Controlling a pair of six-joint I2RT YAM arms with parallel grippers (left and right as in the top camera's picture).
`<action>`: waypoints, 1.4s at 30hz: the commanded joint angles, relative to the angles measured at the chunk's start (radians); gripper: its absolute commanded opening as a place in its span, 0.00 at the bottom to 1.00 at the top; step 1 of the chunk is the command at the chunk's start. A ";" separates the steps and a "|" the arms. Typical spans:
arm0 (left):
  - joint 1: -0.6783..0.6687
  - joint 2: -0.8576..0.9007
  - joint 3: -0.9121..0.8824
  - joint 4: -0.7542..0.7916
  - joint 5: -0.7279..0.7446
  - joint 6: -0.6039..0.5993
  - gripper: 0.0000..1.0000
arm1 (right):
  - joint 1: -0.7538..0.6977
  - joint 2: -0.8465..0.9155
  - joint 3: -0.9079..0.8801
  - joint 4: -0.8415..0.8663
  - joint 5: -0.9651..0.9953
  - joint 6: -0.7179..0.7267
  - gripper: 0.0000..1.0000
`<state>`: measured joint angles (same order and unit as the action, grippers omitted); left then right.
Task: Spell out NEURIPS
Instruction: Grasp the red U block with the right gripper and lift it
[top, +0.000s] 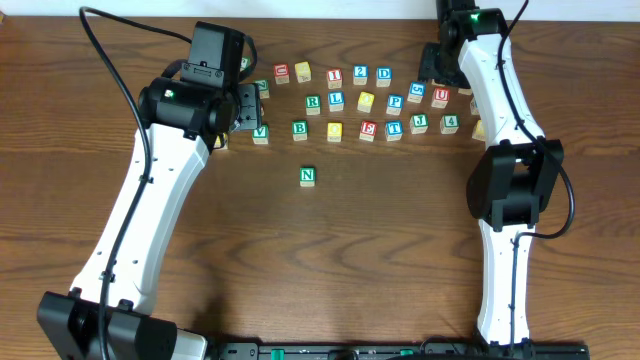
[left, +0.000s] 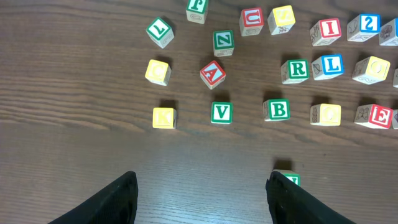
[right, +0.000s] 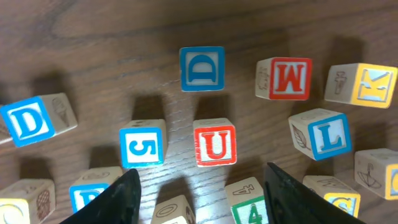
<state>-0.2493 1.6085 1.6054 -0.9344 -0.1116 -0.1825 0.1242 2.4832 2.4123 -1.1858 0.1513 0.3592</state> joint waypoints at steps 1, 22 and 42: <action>0.004 0.008 -0.001 0.000 -0.013 0.006 0.65 | -0.019 0.049 0.011 -0.004 0.026 0.034 0.55; 0.004 0.008 -0.001 0.000 -0.013 0.006 0.65 | -0.066 0.124 0.005 -0.017 -0.057 -0.009 0.51; 0.004 0.008 -0.001 0.000 -0.013 0.006 0.65 | -0.063 0.130 0.005 0.000 -0.076 -0.061 0.26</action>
<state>-0.2493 1.6089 1.6054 -0.9344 -0.1116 -0.1825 0.0612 2.5992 2.4115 -1.1854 0.0780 0.3134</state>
